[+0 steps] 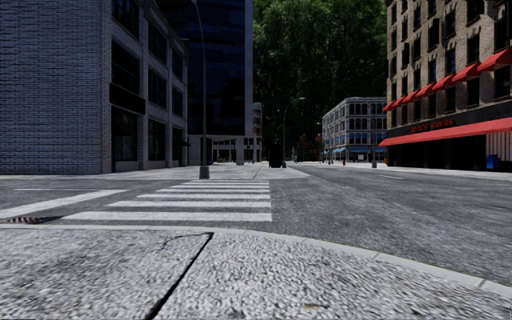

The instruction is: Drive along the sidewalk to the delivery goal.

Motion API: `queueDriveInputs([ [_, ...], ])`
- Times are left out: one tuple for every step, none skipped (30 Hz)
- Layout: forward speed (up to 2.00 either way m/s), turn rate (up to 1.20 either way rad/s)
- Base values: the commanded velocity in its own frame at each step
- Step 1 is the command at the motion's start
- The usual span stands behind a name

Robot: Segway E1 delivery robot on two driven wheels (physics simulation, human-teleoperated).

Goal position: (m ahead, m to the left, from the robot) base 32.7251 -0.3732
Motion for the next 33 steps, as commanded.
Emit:
queueDriveInputs([
  [2.00,0.02],
  [2.00,0.05],
  [2.00,0.05],
  [2.00,0.12],
  [2.00,0.16],
  [2.00,0.21],
  [2.00,0.24],
  [2.00,0.24],
  [2.00,0.24],
  [2.00,0.24],
  [2.00,0.25],
  [1.96,0.25],
  [1.94,0.25],
  [1.90,0.25],
  [1.90,0.25],
  [1.88,0.25],
  [1.83,0.27],
  [1.79,0.35],
  [1.75,0.38],
  [1.75,0.38],
  [1.72,0.38],
  [1.71,0.38],
  [1.71,0.38],
  [1.71,0.38],
  [1.71,0.38],
  [1.71,0.38],
  [1.71,0.38],
  [1.70,0.34],
  [1.70,0.33],
  [1.70,0.32],
  [1.70,0.30],
  [1.70,0.30],
  [1.70,0.18],
])
